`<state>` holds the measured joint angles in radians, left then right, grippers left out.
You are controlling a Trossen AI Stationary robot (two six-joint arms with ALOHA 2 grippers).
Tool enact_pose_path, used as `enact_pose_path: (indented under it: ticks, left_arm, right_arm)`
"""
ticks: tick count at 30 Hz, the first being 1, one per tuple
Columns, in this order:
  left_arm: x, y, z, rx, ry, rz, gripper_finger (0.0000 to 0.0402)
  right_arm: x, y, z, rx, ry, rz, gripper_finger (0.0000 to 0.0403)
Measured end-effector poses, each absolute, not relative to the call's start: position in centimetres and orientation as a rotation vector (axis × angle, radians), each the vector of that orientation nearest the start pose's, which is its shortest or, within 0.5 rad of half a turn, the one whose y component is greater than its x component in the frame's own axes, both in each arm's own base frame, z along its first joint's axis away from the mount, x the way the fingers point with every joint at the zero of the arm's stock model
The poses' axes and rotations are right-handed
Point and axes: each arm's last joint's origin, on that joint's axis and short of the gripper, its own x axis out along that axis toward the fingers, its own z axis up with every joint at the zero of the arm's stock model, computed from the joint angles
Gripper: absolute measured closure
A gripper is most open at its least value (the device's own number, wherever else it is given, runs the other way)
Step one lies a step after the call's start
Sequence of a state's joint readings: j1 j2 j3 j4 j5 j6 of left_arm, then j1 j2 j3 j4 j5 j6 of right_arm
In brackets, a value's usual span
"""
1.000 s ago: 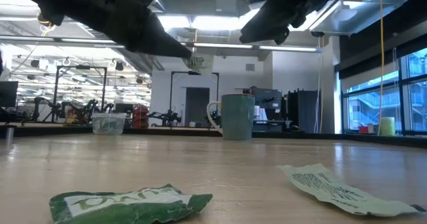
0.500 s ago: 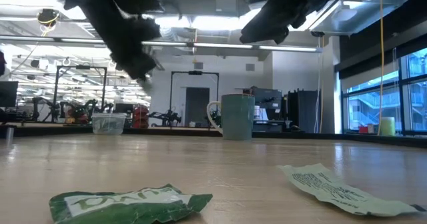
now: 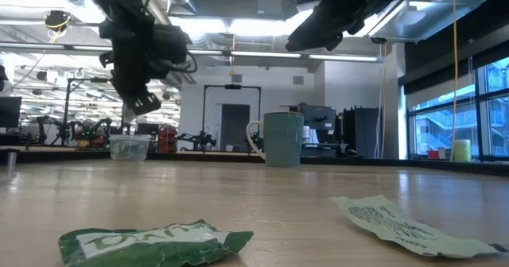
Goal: Pick and place Stevia / Truvia into bins
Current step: Put the stevia packet into the transparent bin
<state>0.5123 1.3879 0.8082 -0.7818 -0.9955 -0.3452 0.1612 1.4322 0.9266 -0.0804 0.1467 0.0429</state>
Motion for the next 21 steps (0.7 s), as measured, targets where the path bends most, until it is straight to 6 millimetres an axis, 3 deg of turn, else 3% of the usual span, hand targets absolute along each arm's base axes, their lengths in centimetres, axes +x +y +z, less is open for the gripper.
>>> enact_pose_path:
  ticks: [12,21]
  left_arm:
    - [19.2,16.0,16.5,0.188,1.421,1.419,0.0398]
    - [20.4,16.9,15.2,0.218,1.505,1.366,0.0384]
  right_arm:
    - [30.4,4.5,24.5,-0.049,0.579,0.001,0.028]
    - [30.4,4.5,24.5,-0.048,0.582,0.001,0.028]
